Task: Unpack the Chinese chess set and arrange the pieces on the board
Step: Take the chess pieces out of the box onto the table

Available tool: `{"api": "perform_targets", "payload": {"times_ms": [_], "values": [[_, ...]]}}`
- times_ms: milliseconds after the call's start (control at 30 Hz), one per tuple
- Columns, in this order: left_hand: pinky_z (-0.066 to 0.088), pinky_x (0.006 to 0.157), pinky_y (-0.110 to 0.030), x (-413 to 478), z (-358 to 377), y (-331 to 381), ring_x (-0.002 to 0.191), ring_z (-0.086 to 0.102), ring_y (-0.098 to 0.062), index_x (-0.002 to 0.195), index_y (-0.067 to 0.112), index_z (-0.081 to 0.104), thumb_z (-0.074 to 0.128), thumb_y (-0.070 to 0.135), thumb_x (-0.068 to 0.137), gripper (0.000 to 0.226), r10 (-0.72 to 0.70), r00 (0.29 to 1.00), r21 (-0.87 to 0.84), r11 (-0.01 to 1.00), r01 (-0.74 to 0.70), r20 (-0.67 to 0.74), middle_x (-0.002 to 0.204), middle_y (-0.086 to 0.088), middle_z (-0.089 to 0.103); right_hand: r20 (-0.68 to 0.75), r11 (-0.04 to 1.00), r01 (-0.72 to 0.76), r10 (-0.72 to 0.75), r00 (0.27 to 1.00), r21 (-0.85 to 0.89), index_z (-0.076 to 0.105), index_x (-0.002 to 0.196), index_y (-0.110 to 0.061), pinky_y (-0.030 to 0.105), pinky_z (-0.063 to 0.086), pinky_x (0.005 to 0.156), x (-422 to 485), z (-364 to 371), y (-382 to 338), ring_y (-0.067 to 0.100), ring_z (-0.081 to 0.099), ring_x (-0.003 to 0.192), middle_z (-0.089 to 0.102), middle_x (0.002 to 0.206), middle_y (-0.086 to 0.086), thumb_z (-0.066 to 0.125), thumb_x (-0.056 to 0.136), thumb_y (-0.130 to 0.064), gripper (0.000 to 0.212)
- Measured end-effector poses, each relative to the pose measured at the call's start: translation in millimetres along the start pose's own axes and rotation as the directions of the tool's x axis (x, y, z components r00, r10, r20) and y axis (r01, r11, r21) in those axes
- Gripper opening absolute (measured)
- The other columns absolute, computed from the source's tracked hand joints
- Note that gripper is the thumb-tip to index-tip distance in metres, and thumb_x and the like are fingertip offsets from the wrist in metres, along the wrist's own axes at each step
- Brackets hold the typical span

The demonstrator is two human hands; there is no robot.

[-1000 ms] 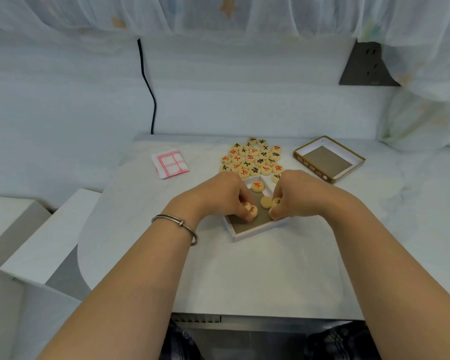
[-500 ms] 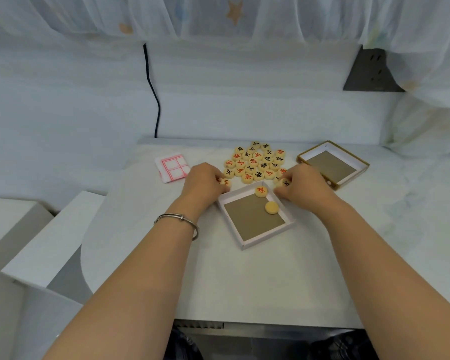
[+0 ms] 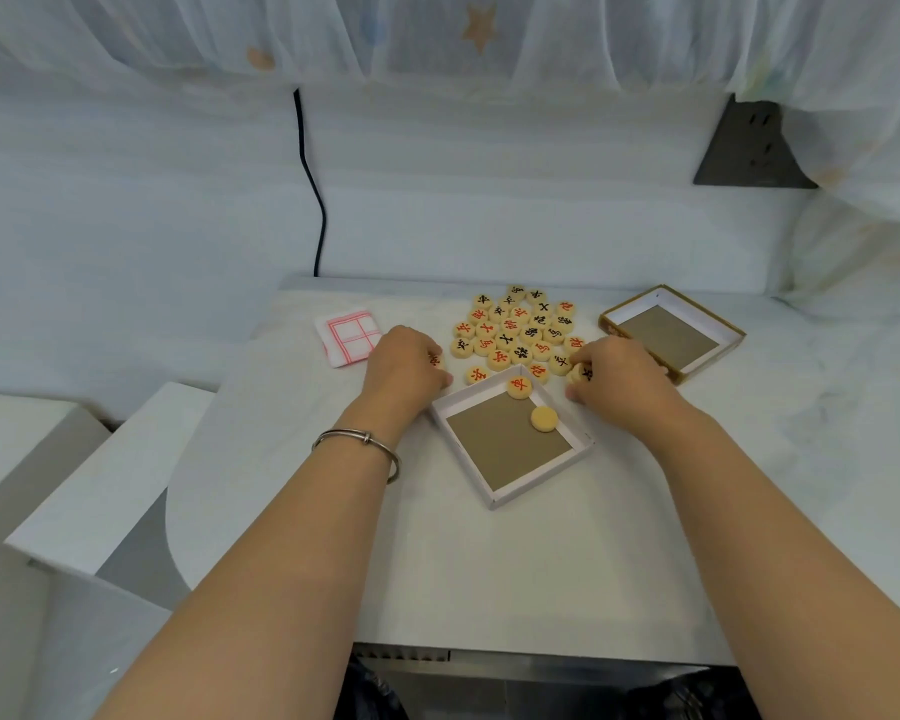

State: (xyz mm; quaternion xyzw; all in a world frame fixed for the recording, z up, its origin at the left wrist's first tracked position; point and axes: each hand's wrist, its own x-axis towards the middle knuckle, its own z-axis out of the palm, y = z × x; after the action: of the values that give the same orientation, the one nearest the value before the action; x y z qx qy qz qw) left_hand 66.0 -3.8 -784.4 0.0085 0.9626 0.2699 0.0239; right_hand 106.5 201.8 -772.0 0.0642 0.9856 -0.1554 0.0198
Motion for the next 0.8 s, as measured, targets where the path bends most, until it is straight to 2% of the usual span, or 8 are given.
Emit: {"api": "perform_targets", "payload": {"times_ms": [100, 167, 267, 367, 500, 633, 733, 800], "values": [[0.044, 0.089, -0.025, 0.3, 1.3, 1.8, 0.112, 0.055, -0.019, 0.126, 0.016, 0.059, 0.069, 0.015, 0.081, 0.047, 0.020, 0.999, -0.071, 0.997, -0.018, 0.029, 0.127, -0.003, 0.058, -0.053, 0.997, 0.062, -0.060, 0.997, 0.036, 0.060, 0.123, -0.011, 0.034, 0.046, 0.087, -1.6, 6.8, -8.3, 0.026, 0.057, 0.108, 0.062, 0.119, 0.010, 0.067, 0.083, -0.016, 0.041], [0.042, 0.086, -0.021, 1.0, 1.2, 1.5, 0.105, 0.056, -0.014, 0.126, 0.017, 0.059, 0.067, 0.012, 0.082, 0.046, 0.033, 0.998, -0.168, 0.985, -0.023, 0.057, 0.124, -0.002, 0.060, -0.078, 0.995, 0.071, -0.065, 0.995, 0.069, 0.058, 0.127, -0.013, 0.035, 0.045, 0.093, -3.6, 6.9, -9.6, 0.025, 0.055, 0.113, 0.061, 0.124, 0.009, 0.068, 0.083, -0.018, 0.044], [0.044, 0.094, -0.022, -0.9, -1.5, 2.0, 0.102, 0.057, -0.011, 0.125, 0.013, 0.060, 0.065, 0.008, 0.084, 0.042, 0.059, 0.992, -0.340, 0.940, -0.018, 0.112, 0.121, -0.002, 0.063, -0.100, 0.992, 0.038, -0.026, 0.995, 0.124, 0.057, 0.125, -0.013, 0.032, 0.044, 0.087, -5.3, -0.2, -5.6, 0.024, 0.056, 0.110, 0.062, 0.120, 0.008, 0.072, 0.080, -0.019, 0.047], [0.046, 0.101, -0.035, -1.6, -2.1, 3.1, 0.108, 0.060, -0.017, 0.123, 0.015, 0.061, 0.066, 0.009, 0.083, 0.040, 0.077, 0.989, -0.382, 0.924, -0.024, 0.125, 0.121, -0.001, 0.064, -0.114, 0.993, -0.043, 0.056, 0.992, 0.113, 0.056, 0.108, -0.010, 0.031, 0.041, 0.070, -5.2, -10.5, 3.2, 0.023, 0.054, 0.090, 0.062, 0.105, 0.009, 0.076, 0.076, -0.018, 0.039], [0.044, 0.091, -0.024, -3.0, -1.9, 6.7, 0.101, 0.056, -0.013, 0.118, 0.019, 0.064, 0.060, 0.013, 0.088, 0.032, 0.163, 0.986, -0.218, 0.964, -0.152, 0.035, 0.119, 0.003, 0.062, 0.020, 0.991, -0.114, 0.115, 0.993, -0.069, 0.061, 0.101, -0.005, 0.030, 0.043, 0.070, -6.7, -12.3, 9.9, 0.023, 0.056, 0.087, 0.061, 0.100, 0.008, 0.076, 0.076, -0.023, 0.034], [0.038, 0.078, -0.020, -14.9, -5.8, 22.7, 0.086, 0.049, -0.009, 0.108, 0.021, 0.069, 0.059, 0.017, 0.088, 0.022, 0.378, 0.926, -0.100, 0.921, -0.377, -0.010, 0.103, 0.006, 0.057, 0.045, 0.994, -0.112, 0.112, 0.993, 0.013, 0.062, 0.112, -0.009, 0.029, 0.044, 0.076, -2.3, -5.1, 11.5, 0.023, 0.058, 0.101, 0.062, 0.110, 0.008, 0.077, 0.075, -0.024, 0.042], [0.043, 0.084, -0.027, -22.4, 2.2, 32.6, 0.102, 0.050, -0.015, 0.110, 0.024, 0.069, 0.058, 0.021, 0.088, 0.025, 0.521, 0.850, 0.059, 0.849, -0.526, 0.082, 0.110, 0.003, 0.058, 0.006, 0.996, -0.080, 0.080, 0.997, 0.047, 0.060, 0.117, -0.011, 0.028, 0.041, 0.076, -0.9, -4.4, 8.9, 0.021, 0.054, 0.095, 0.060, 0.112, 0.007, 0.075, 0.078, -0.023, 0.044], [0.041, 0.090, -0.032, -23.2, 10.4, 32.2, 0.113, 0.042, -0.018, 0.118, 0.028, 0.064, 0.059, 0.026, 0.086, 0.032, 0.569, 0.811, 0.188, 0.789, -0.585, 0.135, 0.119, 0.002, 0.052, -0.102, 0.998, 0.001, 0.006, 0.995, 0.069, 0.063, 0.108, -0.012, 0.027, 0.038, 0.071, -4.8, -7.3, 2.0, 0.016, 0.049, 0.086, 0.059, 0.105, 0.005, 0.073, 0.080, -0.026, 0.033]]}}
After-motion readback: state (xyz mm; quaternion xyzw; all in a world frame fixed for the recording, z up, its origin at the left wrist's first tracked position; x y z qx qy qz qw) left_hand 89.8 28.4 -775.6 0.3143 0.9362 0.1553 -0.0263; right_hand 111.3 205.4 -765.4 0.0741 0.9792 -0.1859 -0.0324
